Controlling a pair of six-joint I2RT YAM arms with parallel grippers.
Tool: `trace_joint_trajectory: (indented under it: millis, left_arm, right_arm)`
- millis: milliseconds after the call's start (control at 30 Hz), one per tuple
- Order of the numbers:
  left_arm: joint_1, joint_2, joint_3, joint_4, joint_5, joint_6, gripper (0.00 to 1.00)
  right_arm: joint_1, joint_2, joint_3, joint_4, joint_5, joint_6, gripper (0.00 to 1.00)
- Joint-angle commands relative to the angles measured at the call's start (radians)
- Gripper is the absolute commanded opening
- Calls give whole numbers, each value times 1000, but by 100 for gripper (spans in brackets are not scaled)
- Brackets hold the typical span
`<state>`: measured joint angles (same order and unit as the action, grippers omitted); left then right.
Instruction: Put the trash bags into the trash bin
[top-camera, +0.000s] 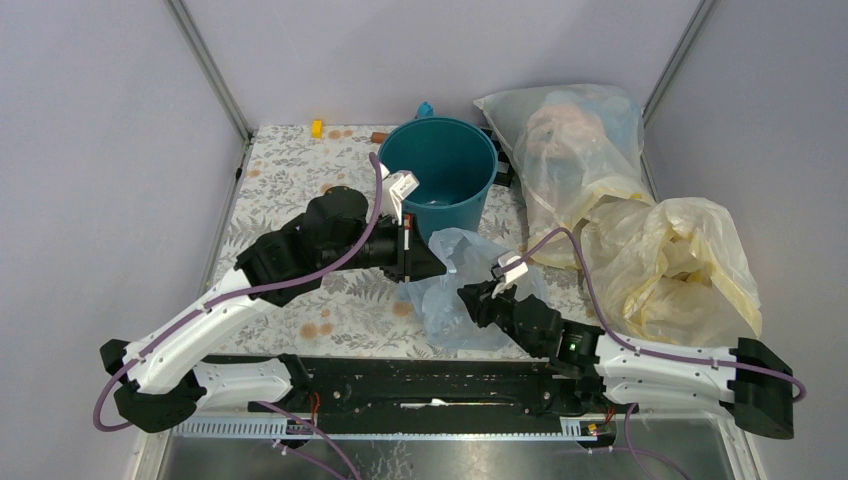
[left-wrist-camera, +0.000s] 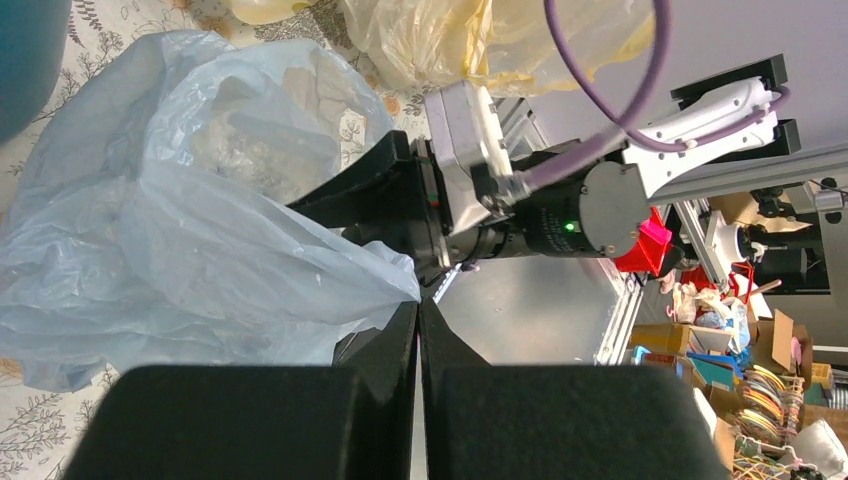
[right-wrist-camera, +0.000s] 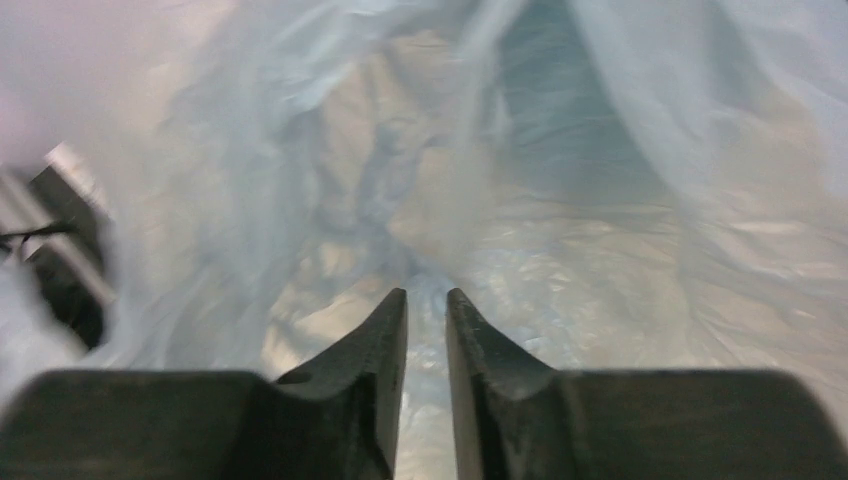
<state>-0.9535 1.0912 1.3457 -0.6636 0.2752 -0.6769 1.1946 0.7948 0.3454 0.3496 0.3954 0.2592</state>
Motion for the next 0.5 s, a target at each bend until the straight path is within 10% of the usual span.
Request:
trace_joint_trajectory:
  millis: [0,467]
  left_arm:
    - [2,12,-14,42,-25,22,0]
    - [1,13,-10,41,-33,-3,0]
  right_arm:
    - [-4,-43,91,-87,-174,-71,42]
    - [-4,-103,314,-310,-259,-75,80]
